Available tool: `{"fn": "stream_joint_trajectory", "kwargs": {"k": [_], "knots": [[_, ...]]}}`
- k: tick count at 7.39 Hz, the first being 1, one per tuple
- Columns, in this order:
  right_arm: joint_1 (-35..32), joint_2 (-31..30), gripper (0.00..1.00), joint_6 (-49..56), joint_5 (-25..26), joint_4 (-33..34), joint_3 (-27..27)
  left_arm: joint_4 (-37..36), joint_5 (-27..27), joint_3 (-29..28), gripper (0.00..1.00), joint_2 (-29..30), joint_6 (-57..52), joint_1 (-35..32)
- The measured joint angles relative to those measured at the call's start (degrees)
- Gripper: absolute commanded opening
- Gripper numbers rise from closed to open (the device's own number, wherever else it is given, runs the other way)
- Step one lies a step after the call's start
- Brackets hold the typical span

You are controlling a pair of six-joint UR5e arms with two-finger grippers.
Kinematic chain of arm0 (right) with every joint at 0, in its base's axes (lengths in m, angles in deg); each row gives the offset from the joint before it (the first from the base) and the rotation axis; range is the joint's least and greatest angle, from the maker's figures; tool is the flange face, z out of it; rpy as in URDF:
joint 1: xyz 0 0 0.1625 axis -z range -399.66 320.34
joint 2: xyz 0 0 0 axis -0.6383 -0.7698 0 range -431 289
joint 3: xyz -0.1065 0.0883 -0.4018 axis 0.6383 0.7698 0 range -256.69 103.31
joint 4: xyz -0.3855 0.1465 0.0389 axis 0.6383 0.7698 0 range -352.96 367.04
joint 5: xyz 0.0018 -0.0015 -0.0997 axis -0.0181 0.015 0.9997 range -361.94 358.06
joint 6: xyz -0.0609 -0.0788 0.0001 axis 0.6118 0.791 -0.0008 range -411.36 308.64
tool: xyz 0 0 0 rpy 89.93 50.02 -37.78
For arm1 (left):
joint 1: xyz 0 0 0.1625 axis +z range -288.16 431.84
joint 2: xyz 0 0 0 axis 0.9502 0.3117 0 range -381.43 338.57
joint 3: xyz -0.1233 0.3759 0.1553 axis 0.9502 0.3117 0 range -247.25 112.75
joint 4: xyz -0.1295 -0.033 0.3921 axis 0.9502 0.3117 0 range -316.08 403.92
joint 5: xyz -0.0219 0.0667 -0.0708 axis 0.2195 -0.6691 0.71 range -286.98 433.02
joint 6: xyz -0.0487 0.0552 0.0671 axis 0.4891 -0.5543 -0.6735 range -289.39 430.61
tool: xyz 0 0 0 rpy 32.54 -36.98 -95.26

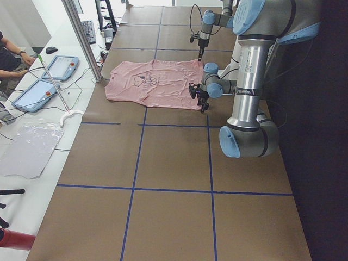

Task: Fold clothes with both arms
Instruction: 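Move the left gripper down to the other hem corner and grasp it, then lift the hem with both grippers and fold it toward the collar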

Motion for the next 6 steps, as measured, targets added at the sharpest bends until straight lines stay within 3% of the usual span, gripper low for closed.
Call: {"fn": "stream_joint_trajectory", "kwargs": {"k": [1, 5, 6], "knots": [[0.0, 0.0, 0.0, 0.0, 0.0, 0.0, 0.0, 0.0, 0.0, 0.1, 0.08, 0.1, 0.0, 0.0], [0.0, -0.1, 0.0, 0.1, 0.0, 0.0, 0.0, -2.0, 0.1, 2.2, 0.09, 0.0, -0.1, 0.3], [0.0, -0.1, 0.0, 0.1, 0.0, 0.0, 0.0, -3.1, 0.1, 3.1, 0.0, 0.0, -0.1, 0.3]]}}
